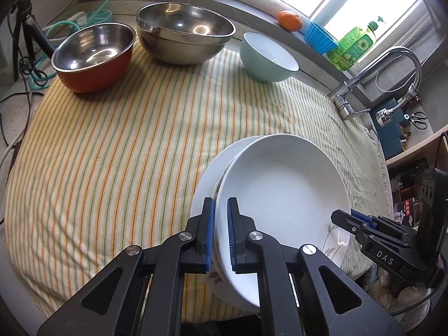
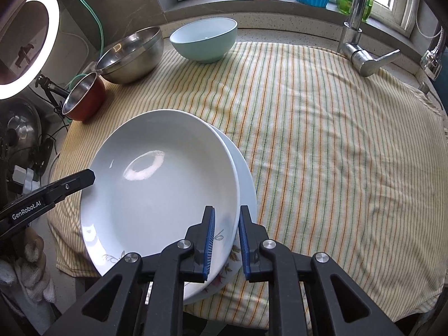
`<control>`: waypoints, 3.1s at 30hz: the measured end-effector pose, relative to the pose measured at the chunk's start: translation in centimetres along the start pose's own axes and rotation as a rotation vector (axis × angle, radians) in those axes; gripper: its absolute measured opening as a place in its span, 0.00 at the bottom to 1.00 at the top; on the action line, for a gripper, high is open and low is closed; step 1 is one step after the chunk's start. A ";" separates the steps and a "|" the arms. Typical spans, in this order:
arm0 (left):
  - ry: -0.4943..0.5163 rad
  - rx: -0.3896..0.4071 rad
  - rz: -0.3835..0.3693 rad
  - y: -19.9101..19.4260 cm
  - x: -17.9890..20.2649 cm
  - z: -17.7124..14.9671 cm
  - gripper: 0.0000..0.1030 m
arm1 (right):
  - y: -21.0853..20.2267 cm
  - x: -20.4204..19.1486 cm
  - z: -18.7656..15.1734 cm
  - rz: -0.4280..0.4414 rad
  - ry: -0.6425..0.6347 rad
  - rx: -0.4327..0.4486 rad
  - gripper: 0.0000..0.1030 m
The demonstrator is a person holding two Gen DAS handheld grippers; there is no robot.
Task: Organize plates and bowls
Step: 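Lower the white plate onto the stack and open both tools, then move both tools to the large steel bowl and close them on its rim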
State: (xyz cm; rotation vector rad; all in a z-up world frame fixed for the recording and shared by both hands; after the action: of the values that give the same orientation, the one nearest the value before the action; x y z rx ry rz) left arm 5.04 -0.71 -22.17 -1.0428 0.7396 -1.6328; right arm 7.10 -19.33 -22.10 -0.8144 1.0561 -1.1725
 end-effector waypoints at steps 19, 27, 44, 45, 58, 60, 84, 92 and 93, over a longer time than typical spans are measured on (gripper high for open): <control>-0.009 0.016 0.007 -0.7 -0.6 -0.1 0.07 | 0.1 -0.5 -0.1 -0.028 -0.034 -0.001 0.21; -0.022 0.031 0.012 -1.7 -1.4 -0.1 0.07 | -0.3 0.0 -0.2 -0.018 0.004 0.007 0.25; -0.045 0.071 0.036 -4.2 -4.4 0.2 0.07 | -2.6 -1.3 1.2 0.000 0.041 0.089 0.26; -0.046 0.074 0.038 -4.4 -4.7 0.2 0.07 | -2.9 -1.5 1.4 0.002 0.042 0.097 0.26; -0.068 0.139 0.071 -6.7 -7.8 2.5 0.07 | -6.7 -7.5 5.0 0.146 0.019 0.159 0.26; -0.072 0.153 0.082 -7.1 -8.0 3.2 0.07 | -7.3 -8.7 6.0 0.169 -0.003 0.164 0.26; -0.230 0.246 0.161 -4.1 -10.6 14.4 0.08 | -2.3 -14.9 21.5 0.303 -0.232 0.053 0.27; -0.241 0.225 0.226 -1.9 -12.5 16.3 0.08 | 2.8 -16.0 24.0 0.322 -0.235 -0.013 0.27; -0.238 0.222 0.233 -1.7 -12.7 16.5 0.08 | 3.3 -16.2 24.2 0.325 -0.235 -0.020 0.27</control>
State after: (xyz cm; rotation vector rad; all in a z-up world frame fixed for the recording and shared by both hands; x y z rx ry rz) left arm 20.55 12.31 -17.01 -0.9328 0.4887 -1.3300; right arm 30.27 -3.34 -13.84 -0.7430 0.9631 -0.7731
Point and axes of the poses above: each gripper's, at about its wrist camera, not at the fingertips, and y roughly the way its jaws point, x to its right, z to its top, the point moved 10 cm from there along y, roughly the way its jaws point, and after that the axes turned 13 degrees about y, right-handed, at the moved point
